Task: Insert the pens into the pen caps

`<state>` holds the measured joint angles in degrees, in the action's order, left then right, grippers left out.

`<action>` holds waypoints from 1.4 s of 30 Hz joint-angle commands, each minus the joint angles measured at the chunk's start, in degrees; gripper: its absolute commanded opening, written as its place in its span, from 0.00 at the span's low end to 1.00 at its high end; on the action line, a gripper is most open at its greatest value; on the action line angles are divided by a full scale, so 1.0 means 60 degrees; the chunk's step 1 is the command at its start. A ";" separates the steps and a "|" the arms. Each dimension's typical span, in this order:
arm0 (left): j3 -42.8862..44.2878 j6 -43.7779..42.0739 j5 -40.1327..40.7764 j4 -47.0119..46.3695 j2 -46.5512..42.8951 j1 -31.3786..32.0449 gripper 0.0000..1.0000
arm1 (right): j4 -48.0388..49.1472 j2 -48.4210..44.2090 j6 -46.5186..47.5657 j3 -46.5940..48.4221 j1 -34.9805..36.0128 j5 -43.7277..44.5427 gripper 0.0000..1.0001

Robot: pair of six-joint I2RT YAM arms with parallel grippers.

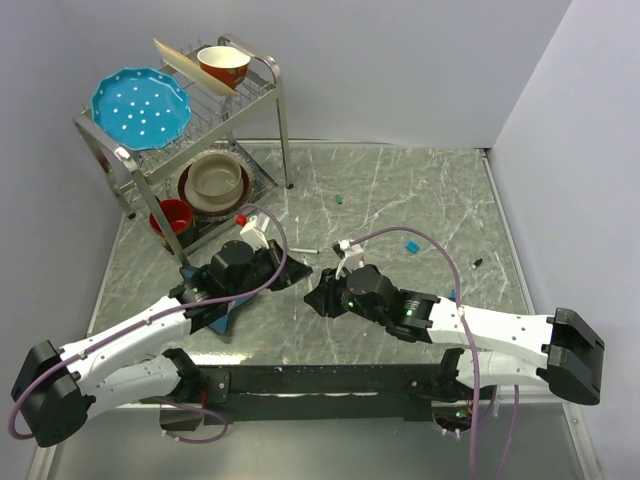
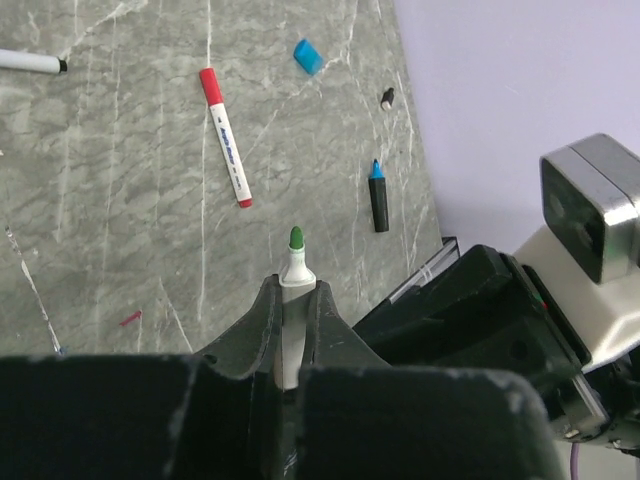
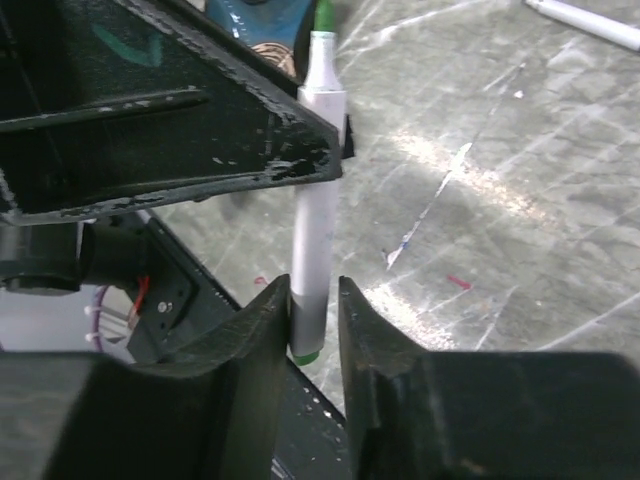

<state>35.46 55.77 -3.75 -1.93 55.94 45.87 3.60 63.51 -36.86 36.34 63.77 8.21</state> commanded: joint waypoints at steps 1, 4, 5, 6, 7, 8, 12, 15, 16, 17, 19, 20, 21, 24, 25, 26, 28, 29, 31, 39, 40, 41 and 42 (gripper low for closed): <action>0.0476 -0.0476 -0.0254 -0.0205 -0.0256 0.0031 0.01 | 0.0294 -0.0228 0.0065 -0.0036 0.0051 -0.0122 0.16; 0.0535 -0.0564 -0.0036 -0.0059 -0.0329 0.0017 0.01 | 0.0353 -0.0199 0.0006 -0.0007 0.0051 -0.0342 0.11; 0.0535 -0.0593 0.0009 0.0000 -0.0344 0.0031 0.01 | 0.0353 -0.0169 -0.0023 -0.0006 0.0051 -0.0400 0.12; 0.0564 -0.0593 0.0068 0.0044 -0.0359 0.0017 0.01 | 0.0353 -0.0184 -0.0081 -0.0006 0.0051 -0.0416 0.25; 0.0579 -0.0637 0.0126 0.0059 -0.0402 0.0017 0.01 | 0.0353 -0.0169 -0.0111 -0.0006 0.0051 -0.0430 0.31; 0.0593 -0.0666 0.0127 0.0059 -0.0403 0.0017 0.01 | 0.0367 -0.0184 -0.0097 -0.0021 0.0065 -0.0430 0.34; 0.0667 -0.0725 0.0083 0.0146 -0.0403 0.0017 0.01 | 0.0397 -0.0257 -0.0097 -0.0109 0.0051 -0.0416 0.36; 0.0667 -0.0740 0.0083 0.0132 -0.0417 0.0017 0.01 | 0.0455 -0.0301 -0.0053 -0.0109 0.0051 -0.0459 0.17; 0.0652 -0.0725 0.0068 0.0132 -0.0418 0.0017 0.01 | 0.0470 -0.0287 -0.0053 -0.0109 0.0036 -0.0474 0.11; 0.0652 -0.0711 -0.0004 0.0103 -0.0432 0.0017 0.01 | 0.0499 -0.0315 -0.0024 -0.0109 0.0065 -0.0518 0.04; 0.0623 -0.0711 -0.0034 0.0059 -0.0505 0.0017 0.10 | 0.0543 -0.0330 -0.0038 -0.0080 0.0051 -0.0518 0.00; 0.0579 -0.0711 -0.0107 -0.0028 -0.0563 0.0017 0.19 | 0.0558 -0.0359 -0.0082 -0.0065 0.0051 -0.0475 0.00; 0.0448 -0.0725 -0.0151 -0.0131 -0.0593 0.0017 0.26 | 0.0645 -0.0403 -0.0096 -0.0065 0.0036 -0.0402 0.00; 0.0024 -0.0609 -0.0414 -0.0731 -0.0798 0.0017 0.44 | 0.0763 -0.0550 -0.0141 -0.0036 0.0051 -0.0196 0.00; -0.0050 -0.0594 -0.0473 -0.1037 -0.0842 0.0002 0.48 | 0.0778 -0.0565 -0.0126 -0.0007 0.0051 -0.0153 0.00; -0.0124 -0.0579 -0.0546 -0.1156 -0.0857 0.0017 0.48 | 0.0792 -0.0579 -0.0126 0.0066 0.0051 -0.0123 0.00; -0.0256 -0.0579 -0.0693 -0.1361 -0.0828 0.0017 0.49 | 0.0851 -0.0579 -0.0155 0.0096 0.0051 -0.0108 0.00; -0.0300 -0.0579 -0.0708 -0.1464 -0.0799 0.0017 0.48 | 0.0909 -0.0594 -0.0170 0.0111 0.0051 -0.0079 0.00; -0.0344 -0.0564 -0.0737 -0.1509 -0.0697 0.0017 0.47 | 0.0953 -0.0594 -0.0155 0.0140 0.0051 -0.0079 0.00; -0.0563 -0.0301 -0.1016 -0.1991 -0.0344 0.0031 0.33 | 0.1056 -0.0740 -0.0228 0.0155 0.0051 0.0286 0.00; -0.0607 -0.0257 -0.1074 -0.2065 -0.0330 0.0031 0.25 | 0.1042 -0.0784 -0.0272 0.0155 0.0051 0.0345 0.00; -0.0709 -0.0155 -0.1118 -0.2210 -0.0330 0.0031 0.22 | 0.1056 -0.0799 -0.0287 0.0155 0.0051 0.0447 0.00; -0.0739 -0.0111 -0.1147 -0.2371 -0.0286 0.0031 0.18 | 0.1085 -0.0814 -0.0331 0.0140 0.0051 0.0608 0.00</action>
<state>32.16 53.93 -8.67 -10.96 53.89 45.91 6.61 60.73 -38.06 36.05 63.79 7.86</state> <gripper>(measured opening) 0.246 0.210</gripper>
